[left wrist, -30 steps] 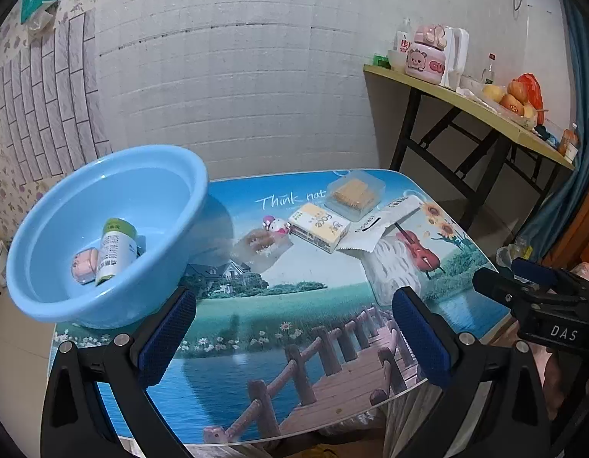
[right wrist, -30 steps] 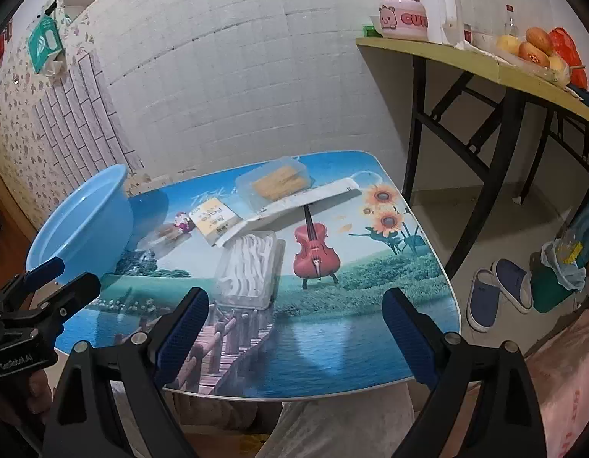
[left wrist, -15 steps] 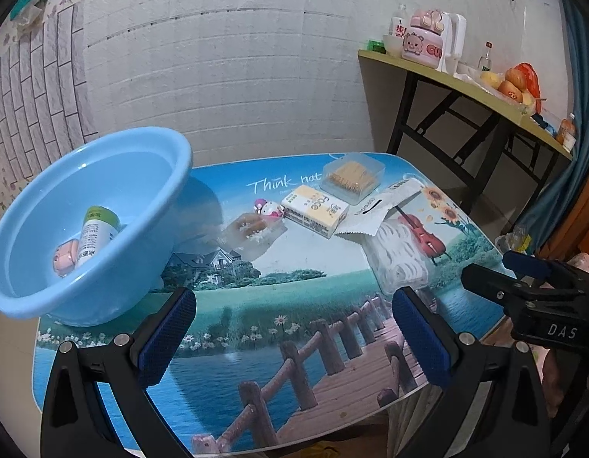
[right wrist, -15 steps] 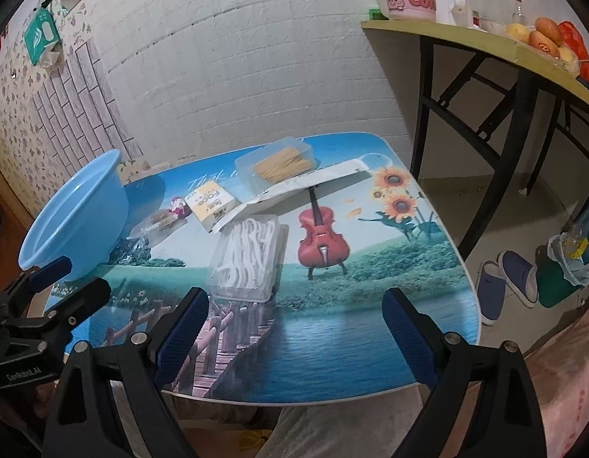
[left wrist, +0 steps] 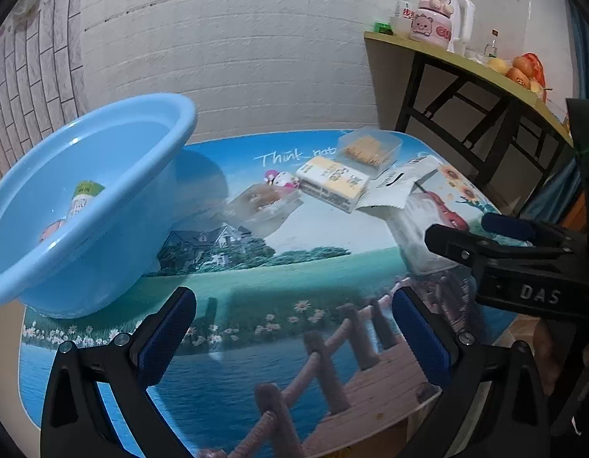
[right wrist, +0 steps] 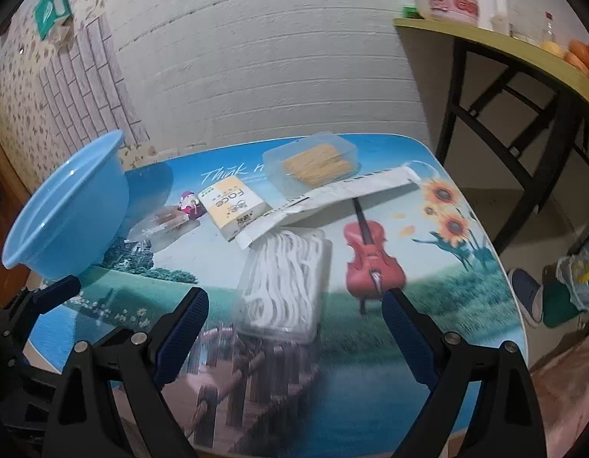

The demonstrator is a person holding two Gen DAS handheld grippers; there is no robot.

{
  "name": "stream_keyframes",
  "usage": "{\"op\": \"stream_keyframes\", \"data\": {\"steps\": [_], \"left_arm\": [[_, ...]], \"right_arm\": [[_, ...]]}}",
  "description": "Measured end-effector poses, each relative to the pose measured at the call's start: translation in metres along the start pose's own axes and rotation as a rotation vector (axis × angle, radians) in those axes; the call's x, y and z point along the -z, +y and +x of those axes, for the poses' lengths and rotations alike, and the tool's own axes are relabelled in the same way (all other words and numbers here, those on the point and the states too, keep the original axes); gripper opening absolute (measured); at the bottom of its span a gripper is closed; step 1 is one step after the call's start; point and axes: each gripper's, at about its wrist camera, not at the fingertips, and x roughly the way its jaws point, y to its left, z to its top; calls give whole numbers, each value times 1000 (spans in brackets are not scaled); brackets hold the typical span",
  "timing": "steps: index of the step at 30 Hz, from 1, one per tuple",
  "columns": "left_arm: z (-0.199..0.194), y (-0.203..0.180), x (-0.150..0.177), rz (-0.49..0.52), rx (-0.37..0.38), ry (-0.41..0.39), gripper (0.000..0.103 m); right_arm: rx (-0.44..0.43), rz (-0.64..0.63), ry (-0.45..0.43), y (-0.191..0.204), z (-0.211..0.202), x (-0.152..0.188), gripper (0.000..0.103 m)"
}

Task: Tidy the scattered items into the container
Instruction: 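Withdraw both grippers from the basin back toward the table, then grasp the white floss-pick box with the right gripper while the left gripper grasps the clear bag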

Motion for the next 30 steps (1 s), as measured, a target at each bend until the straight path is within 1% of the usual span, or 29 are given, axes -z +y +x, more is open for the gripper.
{"op": "stream_keyframes", "data": {"steps": [8,14,20,21,23,24,25,30], "left_arm": [[13,12,0,-18,0,26,103],[19,15,-1,-28,4,35,103],[22,17,-2,-35,-1,43,103],[23,18,-2,-36,-2,44,103],[23,17,-3,-36,-3,45,103],[23,17,-3,-35,-4,45,103],[23,16,-3,-33,-4,45,103],[23,14,-5,-37,-8,43,103]], "right_arm": [[33,-14,44,5,29,-3,93],[31,-40,58,16,41,-3,93],[30,-41,57,13,46,-4,93],[31,-44,53,12,46,-4,92],[38,-65,36,11,44,-2,83],[43,-82,28,11,43,-2,70],[37,-92,23,10,43,-2,61],[-7,-65,15,-2,36,1,57]]}}
